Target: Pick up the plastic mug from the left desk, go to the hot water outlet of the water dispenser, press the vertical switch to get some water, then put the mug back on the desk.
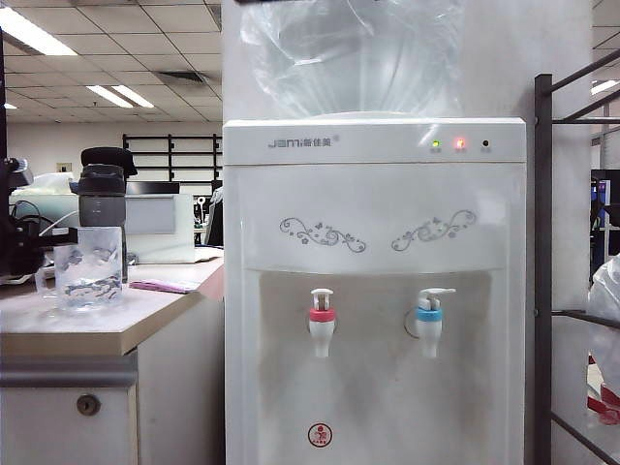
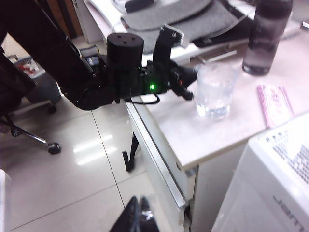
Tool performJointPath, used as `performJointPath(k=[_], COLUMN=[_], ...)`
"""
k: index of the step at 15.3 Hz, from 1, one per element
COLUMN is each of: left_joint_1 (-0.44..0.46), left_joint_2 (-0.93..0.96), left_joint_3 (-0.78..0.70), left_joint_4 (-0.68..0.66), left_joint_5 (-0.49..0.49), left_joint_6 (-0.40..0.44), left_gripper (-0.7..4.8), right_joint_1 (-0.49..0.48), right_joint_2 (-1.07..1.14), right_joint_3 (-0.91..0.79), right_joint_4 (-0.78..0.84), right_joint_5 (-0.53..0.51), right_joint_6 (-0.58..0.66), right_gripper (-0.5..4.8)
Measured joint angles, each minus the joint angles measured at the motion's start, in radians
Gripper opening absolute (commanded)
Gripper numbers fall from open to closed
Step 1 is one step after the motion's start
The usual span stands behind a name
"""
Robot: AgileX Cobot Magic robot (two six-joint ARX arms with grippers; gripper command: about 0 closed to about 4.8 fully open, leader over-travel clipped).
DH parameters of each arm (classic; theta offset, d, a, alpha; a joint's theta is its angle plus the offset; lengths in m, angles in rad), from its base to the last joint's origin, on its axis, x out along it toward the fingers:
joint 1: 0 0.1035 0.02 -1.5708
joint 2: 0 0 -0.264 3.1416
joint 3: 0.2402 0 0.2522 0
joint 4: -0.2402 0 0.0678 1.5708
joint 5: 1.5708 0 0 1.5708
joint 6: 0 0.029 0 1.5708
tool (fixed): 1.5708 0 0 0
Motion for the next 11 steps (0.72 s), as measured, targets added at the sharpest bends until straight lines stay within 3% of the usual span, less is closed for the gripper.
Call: performJointPath(k=[1,2,3,5,9,10,11], left_joint_1=[0.000,0.000,0.000,0.001,0.002,0.001,0.001], left_joint_2=[0.011,0.025,0.038,0.012,-0.242,-0.302,-0.354], left_joint_3=[0.001,0.002,-0.003,-0.002,-0.024,-0.024,-0.024], left_joint_4=[0.013,-0.003,-0.013,-0.008,-0.409,-0.531,-0.645], left_joint_5=[0.000,-0.001,-0.004,-0.019,-0.014,0.002,0.028], left_joint_6=[-0.006,-0.008,-0.006,-0.008,-0.007,-0.008,-0.009], left_gripper=[1.86,2.18,2.88,2.88,2.86,2.58,1.49], right_joint_1=[0.000,0.000,0.000,0.000,0.000,0.000,0.000], right_joint_2=[0.000,0.000,0.000,0.000,-0.016,-0.022,-0.039], right_joint_3=[0.000,0.000,0.000,0.000,0.000,0.000,0.000], right_joint_4=[-0.004,-0.006,-0.021,-0.021,-0.017,-0.024,-0.038], right_joint_5=[0.000,0.000,0.001,0.003,0.003,0.003,0.003], right_joint_6=[-0.001,-0.003,-0.014,-0.015,-0.015,-0.016,-0.016], right_gripper=[-0.07,-0.07,-0.07,-0.07,-0.07,-0.07,-0.07])
